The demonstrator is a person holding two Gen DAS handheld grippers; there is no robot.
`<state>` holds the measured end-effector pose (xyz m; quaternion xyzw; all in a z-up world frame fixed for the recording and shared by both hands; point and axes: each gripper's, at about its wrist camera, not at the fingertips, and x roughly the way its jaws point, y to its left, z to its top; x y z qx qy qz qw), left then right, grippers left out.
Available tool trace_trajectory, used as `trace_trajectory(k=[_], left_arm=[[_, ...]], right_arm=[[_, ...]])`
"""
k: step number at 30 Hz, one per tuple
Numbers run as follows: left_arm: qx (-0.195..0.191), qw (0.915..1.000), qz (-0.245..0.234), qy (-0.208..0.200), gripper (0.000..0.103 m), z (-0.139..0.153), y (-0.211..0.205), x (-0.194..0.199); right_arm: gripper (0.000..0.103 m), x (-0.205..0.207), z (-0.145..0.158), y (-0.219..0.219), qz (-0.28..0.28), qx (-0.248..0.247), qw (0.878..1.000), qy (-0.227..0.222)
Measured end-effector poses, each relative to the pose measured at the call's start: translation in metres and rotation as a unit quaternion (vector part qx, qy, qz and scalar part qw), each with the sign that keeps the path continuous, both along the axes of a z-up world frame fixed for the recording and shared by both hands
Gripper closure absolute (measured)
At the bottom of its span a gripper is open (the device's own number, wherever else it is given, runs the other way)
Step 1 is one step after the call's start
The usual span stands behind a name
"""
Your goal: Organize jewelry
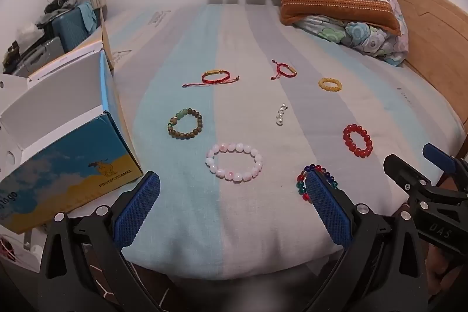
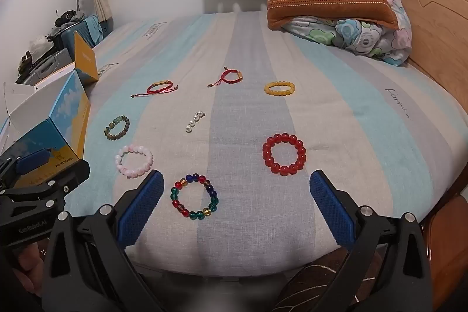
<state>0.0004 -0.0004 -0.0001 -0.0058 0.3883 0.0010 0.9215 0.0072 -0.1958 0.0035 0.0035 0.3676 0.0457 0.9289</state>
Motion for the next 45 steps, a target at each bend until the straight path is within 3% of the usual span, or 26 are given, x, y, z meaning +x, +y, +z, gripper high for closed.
trace_trajectory(k=[45], left_arm=[[-0.001, 1.0, -0.009, -0.002, 0.006, -0.001, -0.0027, -0.0022]], right_arm=[[0.007, 0.0018, -0.002, 0.0049, 0.002, 0.001, 1.0, 0.001]])
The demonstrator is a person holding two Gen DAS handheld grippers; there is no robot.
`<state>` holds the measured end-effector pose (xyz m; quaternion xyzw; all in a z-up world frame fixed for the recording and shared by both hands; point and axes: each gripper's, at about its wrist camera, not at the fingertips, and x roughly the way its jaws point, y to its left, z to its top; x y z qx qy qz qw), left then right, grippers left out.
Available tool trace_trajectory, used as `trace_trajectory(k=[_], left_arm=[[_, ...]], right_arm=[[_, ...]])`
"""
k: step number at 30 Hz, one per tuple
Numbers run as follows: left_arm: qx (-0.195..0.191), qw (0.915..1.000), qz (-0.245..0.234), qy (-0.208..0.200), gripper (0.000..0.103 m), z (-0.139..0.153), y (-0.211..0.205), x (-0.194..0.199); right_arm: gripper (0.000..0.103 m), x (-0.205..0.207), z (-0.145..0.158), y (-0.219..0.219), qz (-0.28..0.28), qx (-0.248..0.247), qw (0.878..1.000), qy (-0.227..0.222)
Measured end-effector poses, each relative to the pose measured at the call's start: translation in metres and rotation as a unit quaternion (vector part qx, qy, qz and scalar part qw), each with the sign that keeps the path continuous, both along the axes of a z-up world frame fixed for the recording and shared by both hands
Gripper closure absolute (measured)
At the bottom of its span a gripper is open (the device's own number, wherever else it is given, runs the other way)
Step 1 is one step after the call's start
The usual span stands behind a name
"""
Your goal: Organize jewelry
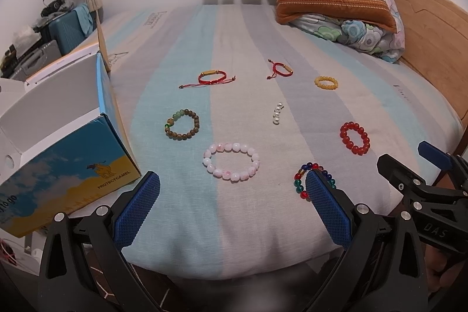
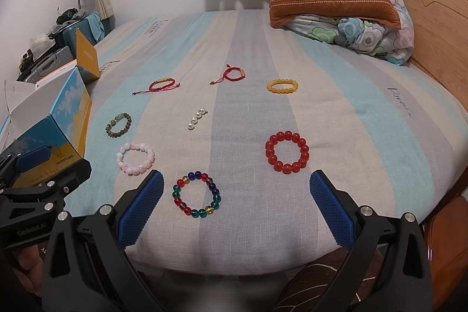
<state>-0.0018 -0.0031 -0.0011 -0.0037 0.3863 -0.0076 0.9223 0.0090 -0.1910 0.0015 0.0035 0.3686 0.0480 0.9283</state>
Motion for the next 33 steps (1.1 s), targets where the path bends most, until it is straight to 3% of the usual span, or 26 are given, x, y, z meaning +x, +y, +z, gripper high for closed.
trace_trajectory(k=[33], left_arm=[[-0.002, 1.0, 0.002, -0.002, 0.006, 0.0025, 0.0016, -0.0003]], right_arm=[[0.007, 0.0, -0.0003, 0.0033, 0.003, 0.0, 1.0, 0.0]])
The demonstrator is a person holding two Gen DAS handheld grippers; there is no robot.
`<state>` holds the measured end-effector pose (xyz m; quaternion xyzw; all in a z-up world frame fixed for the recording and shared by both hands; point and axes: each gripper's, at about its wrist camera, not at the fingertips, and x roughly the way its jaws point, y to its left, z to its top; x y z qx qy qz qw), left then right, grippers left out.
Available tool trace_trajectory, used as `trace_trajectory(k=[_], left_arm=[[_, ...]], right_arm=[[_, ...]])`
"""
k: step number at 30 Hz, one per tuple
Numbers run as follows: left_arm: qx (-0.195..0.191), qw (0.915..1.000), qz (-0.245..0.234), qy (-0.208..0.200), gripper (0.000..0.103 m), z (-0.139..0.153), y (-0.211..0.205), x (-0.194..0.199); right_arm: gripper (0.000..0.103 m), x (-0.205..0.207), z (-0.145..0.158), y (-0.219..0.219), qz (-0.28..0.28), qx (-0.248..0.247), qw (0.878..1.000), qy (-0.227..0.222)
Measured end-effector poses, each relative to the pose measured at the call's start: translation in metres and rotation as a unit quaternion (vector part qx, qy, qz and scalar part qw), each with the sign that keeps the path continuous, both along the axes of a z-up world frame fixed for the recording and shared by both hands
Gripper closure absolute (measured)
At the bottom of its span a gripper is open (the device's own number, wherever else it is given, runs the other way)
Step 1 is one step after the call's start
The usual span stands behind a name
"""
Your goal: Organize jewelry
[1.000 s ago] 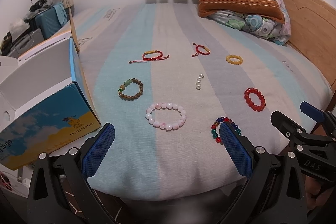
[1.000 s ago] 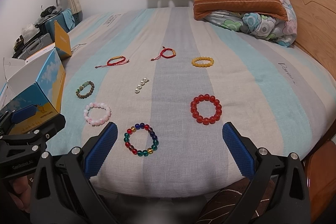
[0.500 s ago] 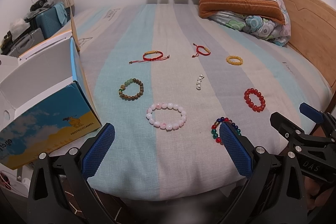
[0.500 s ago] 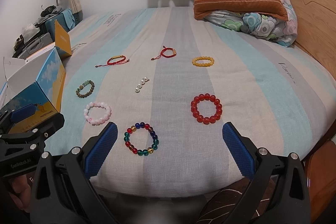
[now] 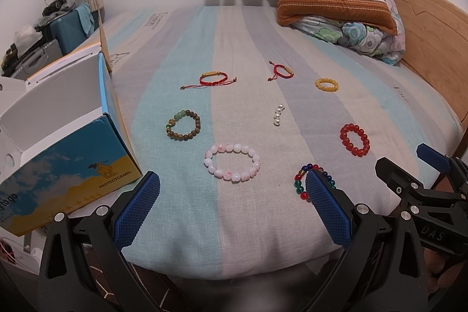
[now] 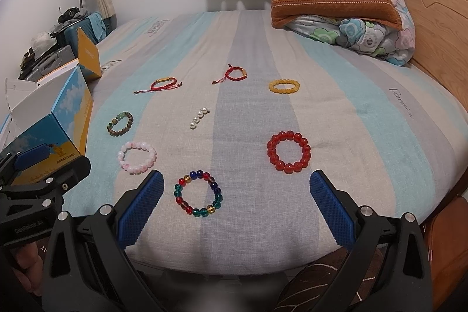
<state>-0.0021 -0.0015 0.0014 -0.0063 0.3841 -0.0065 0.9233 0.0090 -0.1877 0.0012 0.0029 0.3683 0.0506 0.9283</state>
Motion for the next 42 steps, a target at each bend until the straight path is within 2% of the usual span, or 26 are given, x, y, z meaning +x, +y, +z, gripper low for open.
trace_trajectory(k=[16, 20, 24, 30, 42], left_arm=[[-0.001, 1.0, 0.001, 0.0, 0.006, 0.0, 0.001, 0.0], [-0.004, 1.0, 0.005, 0.008, 0.006, -0.01, 0.004, 0.006], [-0.015, 0.9998, 0.01, 0.013, 0.006, -0.024, 0.009, 0.016], [0.009, 0.9992, 0.021, 0.033, 0.006, -0.05, 0.012, 0.048], [0.014, 0.9979, 0.043, 0.047, 0.006, -0.086, 0.027, 0.095]], right_arm=[[0.007, 0.0, -0.002, 0.002, 0.001, 0.0, 1.0, 0.001], [0.007, 0.002, -0.005, 0.001, 0.003, -0.002, 1.0, 0.008], [0.007, 0.008, -0.018, 0.004, 0.008, -0.008, 1.0, 0.027], [0.007, 0.025, -0.045, 0.02, 0.032, -0.026, 0.997, 0.066], [0.007, 0.056, -0.095, 0.048, 0.064, -0.068, 0.989, 0.117]])
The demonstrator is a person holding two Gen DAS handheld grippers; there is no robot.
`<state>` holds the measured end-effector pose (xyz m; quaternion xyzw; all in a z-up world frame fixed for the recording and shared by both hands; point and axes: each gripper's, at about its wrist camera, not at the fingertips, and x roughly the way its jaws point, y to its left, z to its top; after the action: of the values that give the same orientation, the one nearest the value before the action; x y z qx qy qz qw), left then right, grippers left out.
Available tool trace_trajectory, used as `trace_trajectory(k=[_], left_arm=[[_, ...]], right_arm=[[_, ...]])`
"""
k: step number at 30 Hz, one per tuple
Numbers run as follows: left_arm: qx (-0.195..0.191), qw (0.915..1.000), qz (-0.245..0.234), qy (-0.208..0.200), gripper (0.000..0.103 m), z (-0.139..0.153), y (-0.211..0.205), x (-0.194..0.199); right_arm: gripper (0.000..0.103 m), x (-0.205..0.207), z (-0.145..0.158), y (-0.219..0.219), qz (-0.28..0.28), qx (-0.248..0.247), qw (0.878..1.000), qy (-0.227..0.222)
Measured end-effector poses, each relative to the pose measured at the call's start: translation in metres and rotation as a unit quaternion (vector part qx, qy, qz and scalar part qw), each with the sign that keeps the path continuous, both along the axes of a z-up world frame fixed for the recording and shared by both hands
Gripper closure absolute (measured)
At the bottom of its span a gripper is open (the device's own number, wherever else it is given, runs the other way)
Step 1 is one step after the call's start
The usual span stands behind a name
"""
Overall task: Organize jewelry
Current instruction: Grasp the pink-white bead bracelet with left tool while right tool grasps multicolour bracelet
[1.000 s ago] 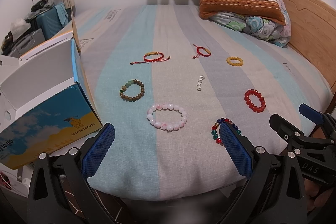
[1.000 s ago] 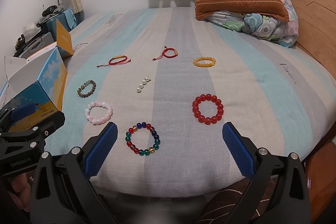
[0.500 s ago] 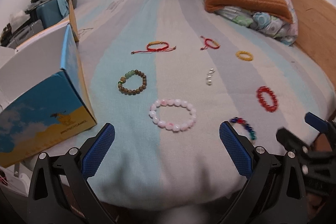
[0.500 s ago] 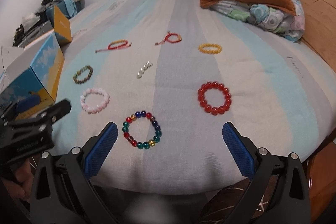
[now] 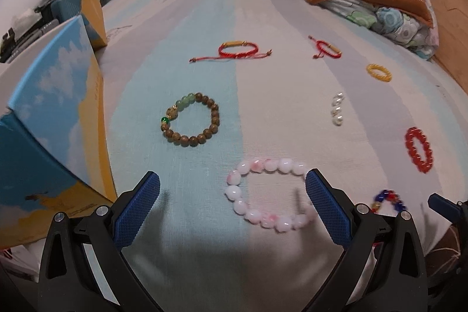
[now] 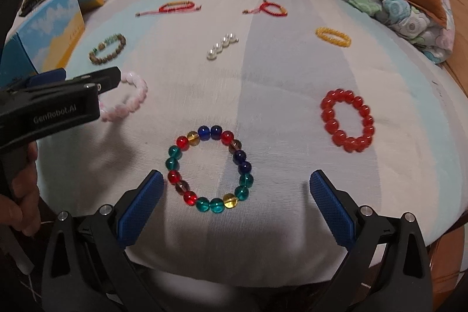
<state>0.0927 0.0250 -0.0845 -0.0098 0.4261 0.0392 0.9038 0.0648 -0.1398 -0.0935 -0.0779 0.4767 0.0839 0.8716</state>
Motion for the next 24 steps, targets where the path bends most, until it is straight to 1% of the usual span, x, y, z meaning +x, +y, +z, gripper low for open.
trace_trajectory(k=[4, 6, 8, 9, 11, 12, 13, 14, 15, 16, 17, 18, 19, 21, 24], left_arm=[[-0.001, 0.9996, 0.007, 0.027, 0.006, -0.02, 0.008, 0.005], [-0.008, 0.9996, 0.005, 0.028, 0.006, -0.024, 0.01, 0.004], [-0.009, 0.9996, 0.002, 0.026, 0.009, -0.025, 0.011, 0.002], [-0.012, 0.9996, -0.001, 0.027, 0.013, -0.025, 0.011, 0.001], [-0.01, 0.9996, -0.005, 0.026, 0.021, -0.025, 0.011, 0.0], [-0.006, 0.9996, -0.009, 0.026, 0.03, -0.024, 0.009, -0.001], [-0.003, 0.9996, -0.014, 0.025, 0.04, -0.024, 0.008, -0.002], [-0.002, 0.9996, -0.016, 0.025, 0.044, -0.023, 0.006, -0.003], [0.0, 0.9996, -0.016, 0.023, 0.056, -0.022, 0.006, -0.004], [0.0, 0.9996, -0.019, 0.021, 0.072, -0.022, 0.006, -0.004], [0.0, 0.9996, -0.019, 0.02, 0.081, -0.02, 0.006, -0.004], [-0.001, 0.9997, -0.017, 0.019, 0.092, -0.019, 0.007, -0.004], [-0.01, 0.9996, -0.016, 0.019, 0.093, -0.018, 0.01, -0.004], [-0.029, 0.9994, -0.012, 0.018, 0.093, -0.017, 0.015, -0.005], [-0.035, 0.9991, -0.015, 0.016, 0.093, -0.012, 0.017, -0.008]], right_arm=[[0.007, 0.004, -0.012, 0.0, -0.002, 0.005, 1.0, 0.013], [0.008, 0.004, -0.012, 0.0, -0.001, 0.006, 1.0, 0.011], [0.013, 0.003, -0.013, 0.001, 0.003, 0.009, 1.0, 0.012], [0.015, 0.003, -0.012, 0.001, 0.005, 0.011, 1.0, 0.011], [0.027, 0.002, -0.011, 0.001, 0.01, 0.016, 1.0, 0.008], [0.03, 0.002, -0.01, 0.001, 0.012, 0.018, 1.0, 0.005], [0.038, 0.001, -0.009, 0.001, 0.015, 0.021, 1.0, 0.003], [0.046, 0.001, -0.008, 0.001, 0.016, 0.024, 1.0, 0.002], [0.051, 0.001, -0.007, 0.001, 0.017, 0.029, 0.999, 0.0], [0.061, 0.001, -0.006, 0.0, 0.017, 0.031, 0.999, -0.001], [0.073, 0.001, -0.005, -0.001, 0.017, 0.036, 0.999, -0.003], [0.078, 0.002, -0.004, -0.002, 0.017, 0.042, 0.999, -0.002], [0.084, 0.002, -0.003, -0.004, 0.016, 0.049, 0.999, -0.003], [0.084, 0.002, -0.002, -0.006, 0.015, 0.056, 0.998, -0.003], [0.085, 0.001, 0.001, -0.009, 0.011, 0.069, 0.998, -0.008]])
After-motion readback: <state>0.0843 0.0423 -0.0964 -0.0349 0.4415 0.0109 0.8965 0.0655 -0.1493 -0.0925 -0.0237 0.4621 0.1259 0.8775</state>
